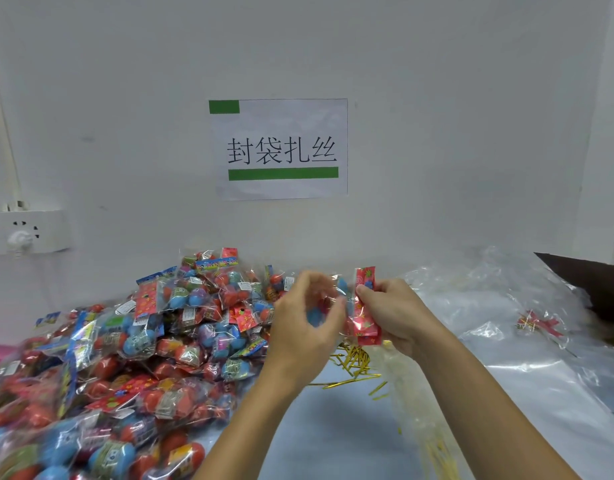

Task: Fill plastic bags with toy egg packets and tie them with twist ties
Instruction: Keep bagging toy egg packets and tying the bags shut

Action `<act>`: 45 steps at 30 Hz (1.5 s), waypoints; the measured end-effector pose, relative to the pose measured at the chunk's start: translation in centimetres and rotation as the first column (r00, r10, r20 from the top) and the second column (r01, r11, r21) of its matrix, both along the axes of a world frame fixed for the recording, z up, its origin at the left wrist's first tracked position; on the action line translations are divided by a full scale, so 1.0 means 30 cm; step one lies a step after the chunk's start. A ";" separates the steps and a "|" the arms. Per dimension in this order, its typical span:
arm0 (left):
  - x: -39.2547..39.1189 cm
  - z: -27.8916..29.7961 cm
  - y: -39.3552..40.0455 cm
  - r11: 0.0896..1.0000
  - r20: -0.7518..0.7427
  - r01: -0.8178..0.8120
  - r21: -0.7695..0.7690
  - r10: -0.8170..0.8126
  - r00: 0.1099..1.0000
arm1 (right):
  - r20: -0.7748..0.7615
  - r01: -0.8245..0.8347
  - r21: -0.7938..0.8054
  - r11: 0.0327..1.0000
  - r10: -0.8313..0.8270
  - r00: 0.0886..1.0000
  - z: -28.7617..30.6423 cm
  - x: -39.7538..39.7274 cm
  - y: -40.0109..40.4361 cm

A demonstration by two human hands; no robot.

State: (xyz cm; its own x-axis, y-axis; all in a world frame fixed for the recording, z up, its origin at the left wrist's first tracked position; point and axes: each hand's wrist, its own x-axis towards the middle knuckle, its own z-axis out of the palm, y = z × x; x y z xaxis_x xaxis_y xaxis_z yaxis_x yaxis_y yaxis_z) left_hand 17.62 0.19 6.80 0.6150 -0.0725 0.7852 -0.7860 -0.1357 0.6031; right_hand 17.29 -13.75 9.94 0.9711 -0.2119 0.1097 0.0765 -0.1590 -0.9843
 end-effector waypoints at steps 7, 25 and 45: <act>0.081 0.000 0.092 0.978 -0.679 -0.028 -0.204 -0.121 0.724 | 0.050 -0.129 -0.105 0.986 0.135 0.990 0.016 -0.009 -0.008; 0.062 -0.035 0.014 0.914 -0.545 0.251 -0.320 -0.394 0.740 | 0.060 -0.417 0.052 0.907 0.414 0.908 0.008 -0.013 -0.093; 0.104 -0.137 -0.435 0.299 0.325 -0.317 0.900 0.023 0.945 | 0.155 0.230 0.327 0.917 -0.292 0.944 0.062 -0.123 -0.481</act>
State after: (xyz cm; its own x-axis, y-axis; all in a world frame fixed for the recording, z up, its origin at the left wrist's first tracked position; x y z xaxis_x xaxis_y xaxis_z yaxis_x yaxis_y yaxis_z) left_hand 20.73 -12.87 2.69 0.5444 -0.7567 0.3619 -0.7463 -0.6339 -0.2029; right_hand 13.61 -28.19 11.81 0.8418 -0.5076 0.1836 0.2698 0.1011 -0.9576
